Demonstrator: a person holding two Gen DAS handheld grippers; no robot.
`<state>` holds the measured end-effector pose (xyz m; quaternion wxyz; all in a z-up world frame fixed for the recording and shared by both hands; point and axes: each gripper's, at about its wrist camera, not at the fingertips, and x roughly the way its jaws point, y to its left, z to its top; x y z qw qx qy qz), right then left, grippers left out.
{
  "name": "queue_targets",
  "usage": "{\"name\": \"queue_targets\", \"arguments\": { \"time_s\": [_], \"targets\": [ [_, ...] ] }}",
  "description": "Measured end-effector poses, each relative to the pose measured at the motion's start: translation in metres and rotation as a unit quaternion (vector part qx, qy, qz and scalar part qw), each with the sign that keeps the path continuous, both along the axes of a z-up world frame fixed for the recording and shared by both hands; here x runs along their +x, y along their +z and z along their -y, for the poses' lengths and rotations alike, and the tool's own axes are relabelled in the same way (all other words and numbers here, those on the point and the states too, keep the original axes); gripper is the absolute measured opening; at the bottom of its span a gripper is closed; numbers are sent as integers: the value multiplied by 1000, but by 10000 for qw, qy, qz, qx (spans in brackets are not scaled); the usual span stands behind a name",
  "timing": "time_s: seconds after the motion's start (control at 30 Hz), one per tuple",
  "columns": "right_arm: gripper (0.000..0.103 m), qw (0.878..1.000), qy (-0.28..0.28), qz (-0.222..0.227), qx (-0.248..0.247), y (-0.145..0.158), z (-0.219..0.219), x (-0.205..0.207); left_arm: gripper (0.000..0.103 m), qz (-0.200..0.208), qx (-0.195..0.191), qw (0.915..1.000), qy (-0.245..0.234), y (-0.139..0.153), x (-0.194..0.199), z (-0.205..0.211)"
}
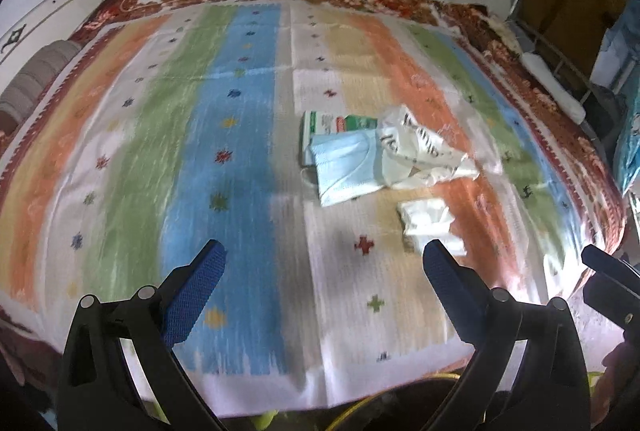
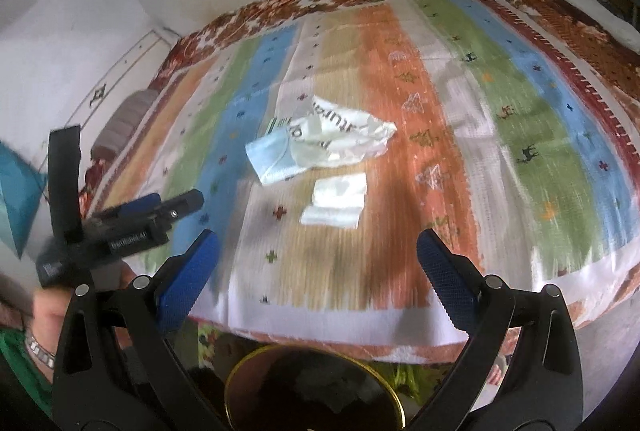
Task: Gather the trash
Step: 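Move both open tools back to the mask and bags on the blanket, then grasp the blue face mask with the left tool while the right tool grasps the white 'Natural' bag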
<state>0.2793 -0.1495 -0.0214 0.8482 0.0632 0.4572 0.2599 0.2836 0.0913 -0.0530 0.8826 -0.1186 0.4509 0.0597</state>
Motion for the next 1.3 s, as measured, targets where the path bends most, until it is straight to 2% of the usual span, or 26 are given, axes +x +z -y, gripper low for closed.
{"name": "queue_targets", "arguments": {
  "time_s": [0.13, 0.47, 0.57, 0.7, 0.87, 0.93, 1.07, 1.17, 1.3],
  "targets": [
    [94, 9999, -115, 52, 62, -2, -5, 11, 97, 144, -56, 9999, -72, -4, 10, -3],
    [94, 9978, -369, -470, 292, -33, -14, 56, 97, 153, -71, 9997, -186, -21, 36, -12],
    [94, 9964, -459, -610, 380, -43, -15, 68, 97, 316, 24, 9992, -223, -23, 41, -14],
    [94, 9932, -619, -802, 567, -50, -14, 83, 97, 319, 144, 9987, -361, -28, 54, -15],
    [91, 9901, -778, -939, 690, -59, -13, 98, 97, 272, 48, 9989, -377, -34, 69, -26],
    [88, 9889, -800, -1006, 749, -63, -12, 105, 97, 209, 181, 9988, -413, -37, 73, -26],
    [82, 9870, -842, -1100, 810, -68, -13, 116, 96, 164, 527, 9956, -762, -43, 84, -18],
    [81, 9873, -814, -1137, 761, -71, -18, 126, 96, 82, 658, 9925, -1029, -51, 93, -12],
    [72, 9868, -768, -1234, 707, -75, -26, 136, 94, 151, 705, 9886, -1321, -56, 103, -8]
  ]
}}
